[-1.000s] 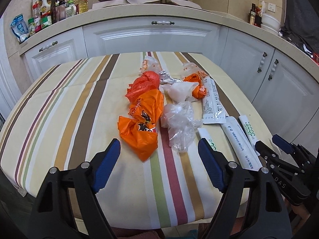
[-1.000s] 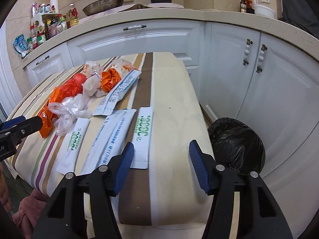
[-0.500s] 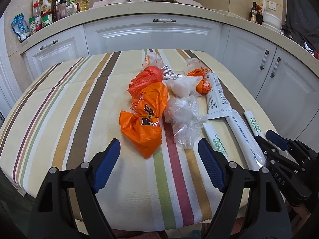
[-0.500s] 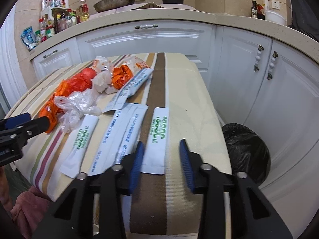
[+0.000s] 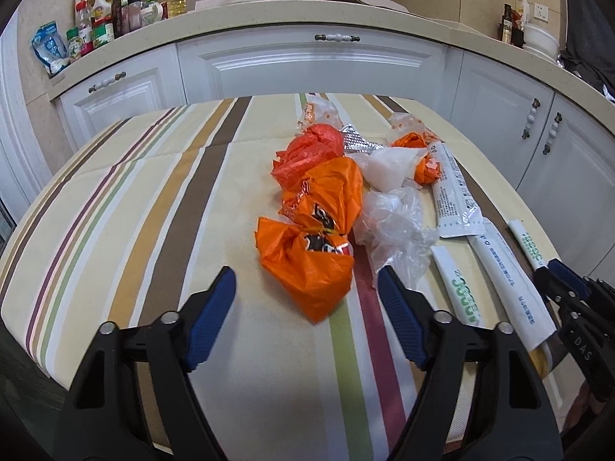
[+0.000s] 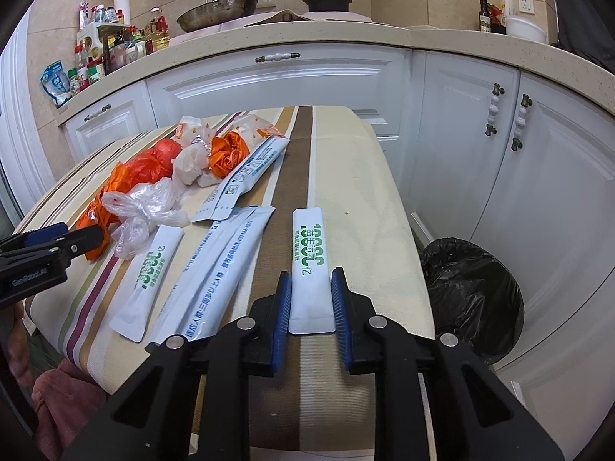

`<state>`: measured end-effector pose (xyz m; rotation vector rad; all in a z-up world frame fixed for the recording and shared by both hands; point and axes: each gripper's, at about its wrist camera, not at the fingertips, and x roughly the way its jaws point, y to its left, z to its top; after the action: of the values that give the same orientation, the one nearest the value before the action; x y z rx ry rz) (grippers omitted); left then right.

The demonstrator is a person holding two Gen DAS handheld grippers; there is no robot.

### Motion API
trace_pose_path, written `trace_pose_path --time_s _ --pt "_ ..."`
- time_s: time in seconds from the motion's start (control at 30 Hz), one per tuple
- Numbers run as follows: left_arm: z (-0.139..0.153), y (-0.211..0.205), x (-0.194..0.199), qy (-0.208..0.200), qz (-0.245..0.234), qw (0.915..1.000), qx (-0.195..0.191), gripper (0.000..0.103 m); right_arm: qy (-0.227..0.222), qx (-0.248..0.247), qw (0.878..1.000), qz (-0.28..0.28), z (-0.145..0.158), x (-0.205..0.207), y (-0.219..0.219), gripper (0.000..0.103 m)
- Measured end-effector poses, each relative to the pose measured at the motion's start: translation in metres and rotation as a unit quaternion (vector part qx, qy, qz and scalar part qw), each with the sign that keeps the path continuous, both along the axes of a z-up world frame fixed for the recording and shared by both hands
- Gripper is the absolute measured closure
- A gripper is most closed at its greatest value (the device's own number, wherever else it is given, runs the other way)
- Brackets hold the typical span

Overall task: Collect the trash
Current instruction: 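Grasp the orange plastic bag with the left tool while the right tool grasps a white sachet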

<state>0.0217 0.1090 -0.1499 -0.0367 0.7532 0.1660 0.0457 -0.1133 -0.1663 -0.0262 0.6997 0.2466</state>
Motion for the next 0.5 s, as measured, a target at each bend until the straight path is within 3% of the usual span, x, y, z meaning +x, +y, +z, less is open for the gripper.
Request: trace_pose_path --time_s 0.13,0.17,0.5 --pt "-0.0051 -0.0011 0.0085 0.006 -0.007 0.9998 0.017 0.048 0.001 0.004 1.000 -0.003 0.0000 0.0018 -0.0021 0.080" --pt "-0.0057 -0.0009 0.0091 0.006 -0.007 0.9998 0.016 0.055 0.001 0.005 1.000 -0.003 -0.0001 0.0018 -0.0022 0.080" --pt "-0.0002 -0.0069 0.0022 -0.014 -0.010 0.9992 0.036 0.058 0.000 0.012 1.000 -0.003 -0.0005 0.0023 -0.0054 0.080"
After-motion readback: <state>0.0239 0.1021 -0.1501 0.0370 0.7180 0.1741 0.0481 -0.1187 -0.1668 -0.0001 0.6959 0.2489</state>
